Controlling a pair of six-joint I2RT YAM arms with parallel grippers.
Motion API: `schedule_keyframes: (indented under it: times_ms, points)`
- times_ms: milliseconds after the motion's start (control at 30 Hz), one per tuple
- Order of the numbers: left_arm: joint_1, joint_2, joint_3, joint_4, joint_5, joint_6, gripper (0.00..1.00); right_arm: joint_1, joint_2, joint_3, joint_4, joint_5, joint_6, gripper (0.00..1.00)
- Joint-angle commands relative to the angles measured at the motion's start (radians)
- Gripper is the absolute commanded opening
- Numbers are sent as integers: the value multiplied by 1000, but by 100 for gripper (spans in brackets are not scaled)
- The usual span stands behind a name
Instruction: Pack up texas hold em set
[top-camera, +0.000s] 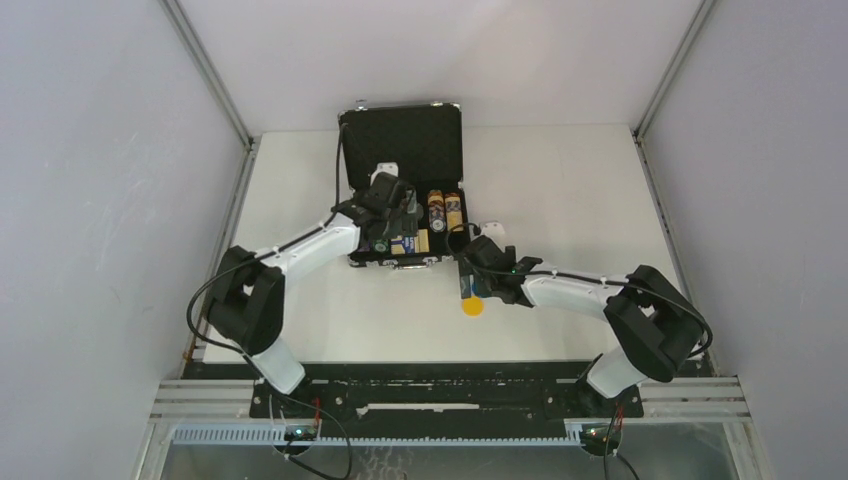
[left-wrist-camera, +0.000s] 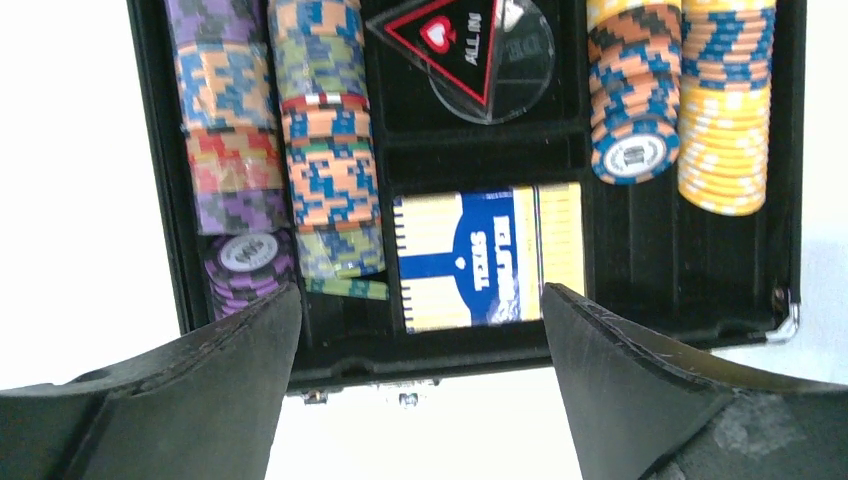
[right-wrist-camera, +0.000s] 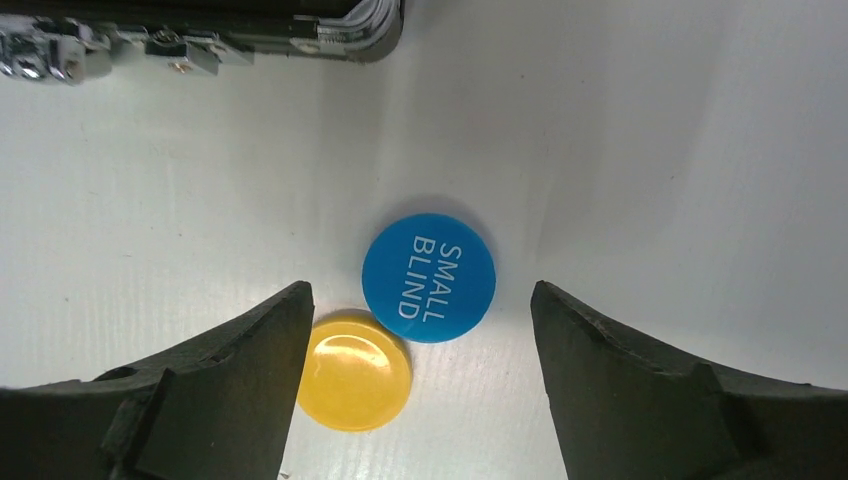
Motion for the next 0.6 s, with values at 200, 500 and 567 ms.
schedule_keyframes:
  times_ms: [200,500,567]
  points:
    - [-60,-135,-160,61,-5,-42,94,44,60,-11,23,40,59,85]
    - [-102,-238,-248,74,-6,-56,93,38,87,-15,49,54,66,65]
    - [-106,-252,-261,72,-8,-58,93,38,91,-10,52,50,65,62]
